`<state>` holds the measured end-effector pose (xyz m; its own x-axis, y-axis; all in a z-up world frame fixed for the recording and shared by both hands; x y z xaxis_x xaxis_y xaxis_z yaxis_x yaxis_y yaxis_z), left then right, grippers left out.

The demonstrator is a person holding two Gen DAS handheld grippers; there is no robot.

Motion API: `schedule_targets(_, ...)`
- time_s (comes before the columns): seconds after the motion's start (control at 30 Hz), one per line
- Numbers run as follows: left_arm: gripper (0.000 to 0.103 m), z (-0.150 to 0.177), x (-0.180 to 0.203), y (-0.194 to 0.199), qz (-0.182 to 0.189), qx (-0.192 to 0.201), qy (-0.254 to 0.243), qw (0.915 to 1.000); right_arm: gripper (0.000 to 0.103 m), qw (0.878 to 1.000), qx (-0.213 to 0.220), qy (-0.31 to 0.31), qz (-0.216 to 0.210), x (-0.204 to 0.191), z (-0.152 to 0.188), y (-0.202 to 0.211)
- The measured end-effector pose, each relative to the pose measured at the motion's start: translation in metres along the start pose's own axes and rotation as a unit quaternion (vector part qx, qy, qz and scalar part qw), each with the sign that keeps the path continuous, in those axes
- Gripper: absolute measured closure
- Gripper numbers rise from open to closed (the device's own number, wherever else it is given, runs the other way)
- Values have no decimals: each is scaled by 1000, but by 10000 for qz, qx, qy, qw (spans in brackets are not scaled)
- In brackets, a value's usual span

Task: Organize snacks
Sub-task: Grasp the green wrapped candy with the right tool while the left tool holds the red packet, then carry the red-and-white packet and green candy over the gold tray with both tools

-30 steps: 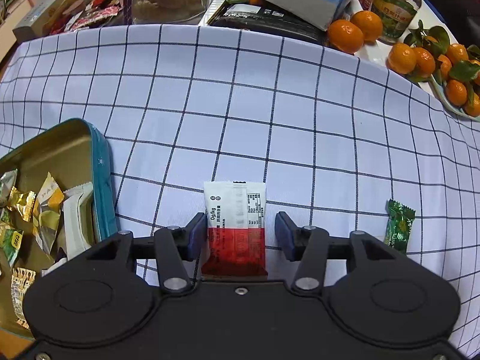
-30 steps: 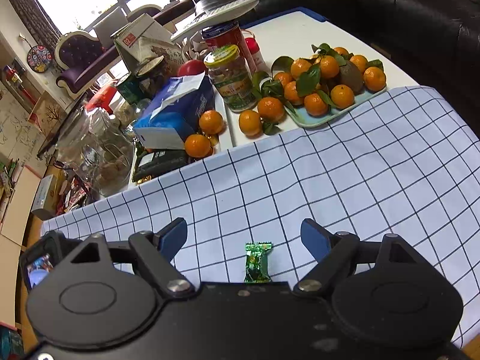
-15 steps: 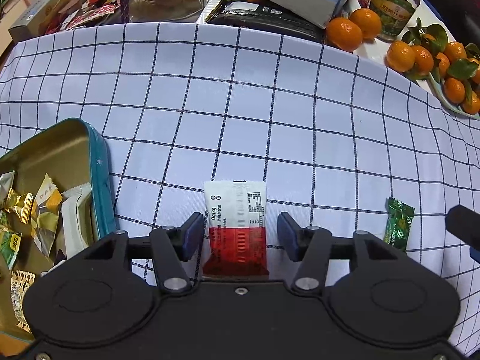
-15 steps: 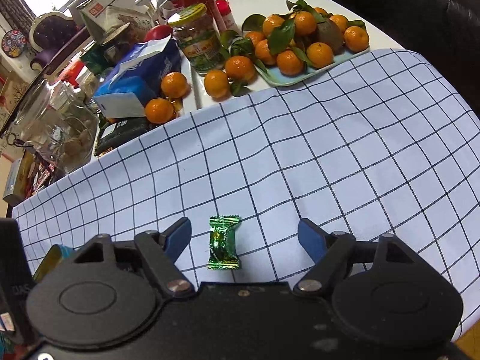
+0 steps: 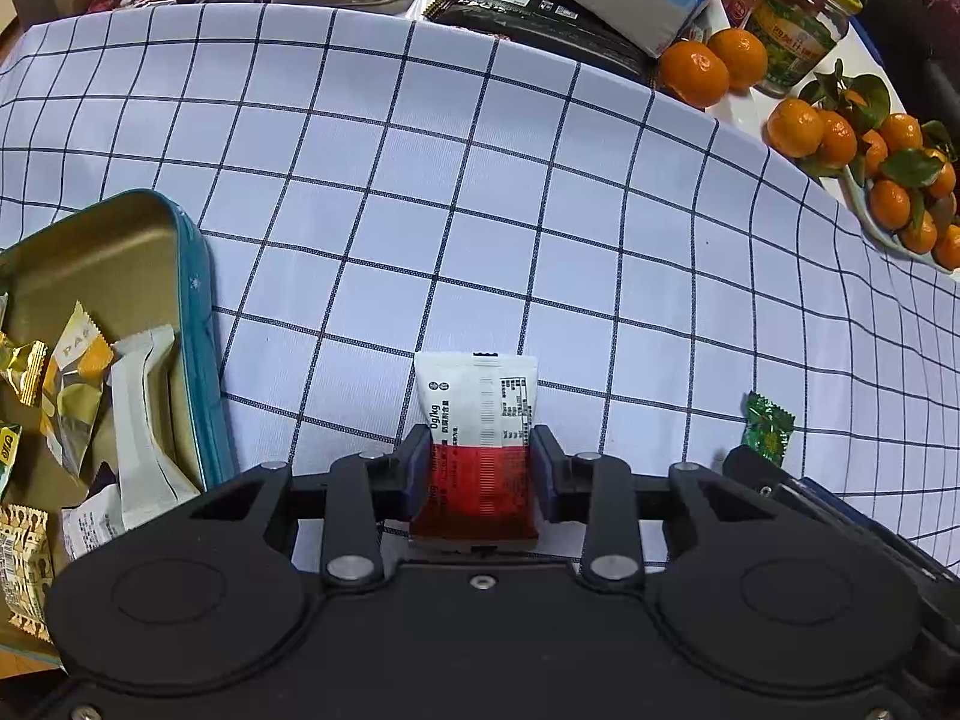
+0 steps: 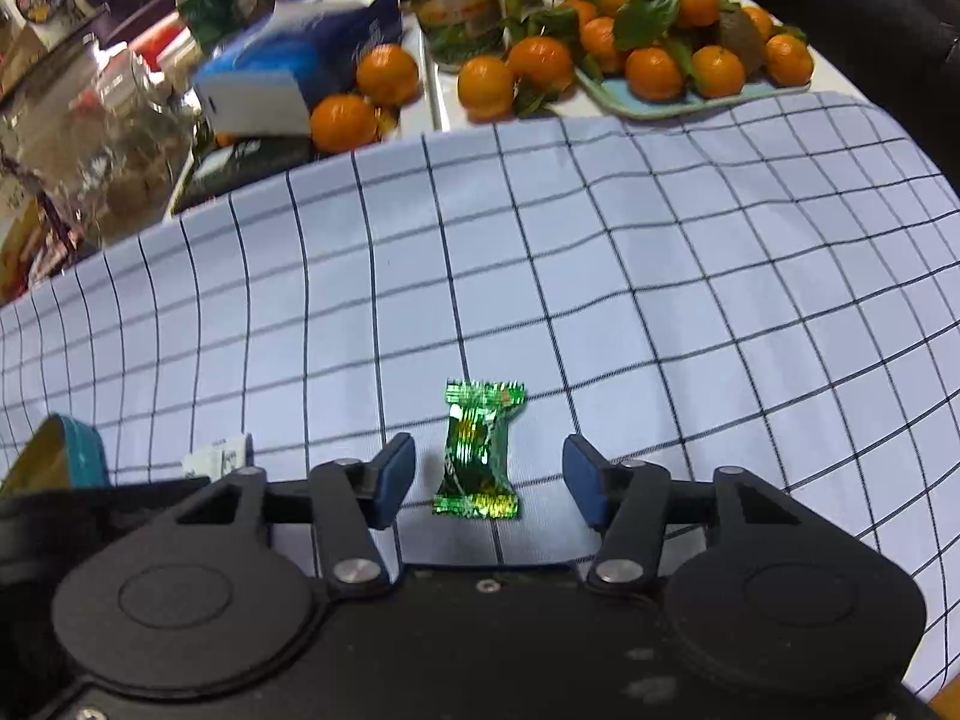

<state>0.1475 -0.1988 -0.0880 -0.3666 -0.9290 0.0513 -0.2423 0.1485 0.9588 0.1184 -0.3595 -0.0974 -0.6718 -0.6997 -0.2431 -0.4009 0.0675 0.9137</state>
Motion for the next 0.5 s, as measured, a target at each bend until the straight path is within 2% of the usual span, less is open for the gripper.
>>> schedule_targets(0.13,61,2,2,5,-119,123,-65,9998,72,9998,123,23,158,-1,3,1)
schedule_targets(0.33,61,7,4,19,-289,420,-294,9983,73,9997,218,19,119,-2,4,5)
schedule_targets(0.5,61,16,-3,35,-418,639,-401,9963,73,9989,458,60,-104,-6,5,19)
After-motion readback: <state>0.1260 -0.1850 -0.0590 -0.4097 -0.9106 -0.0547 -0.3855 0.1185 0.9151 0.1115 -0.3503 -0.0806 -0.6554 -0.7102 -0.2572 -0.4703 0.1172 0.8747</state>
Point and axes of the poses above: each gripper's, at about its wrist camera, not at the fingertips, and y roughly against the way its jaws point, x to its right, z to its underside, the point moved 2 cm from there along -y, roughly the way its jaws point, and after that the axes turned 13 degrees about -y, right-handed, at the moved point
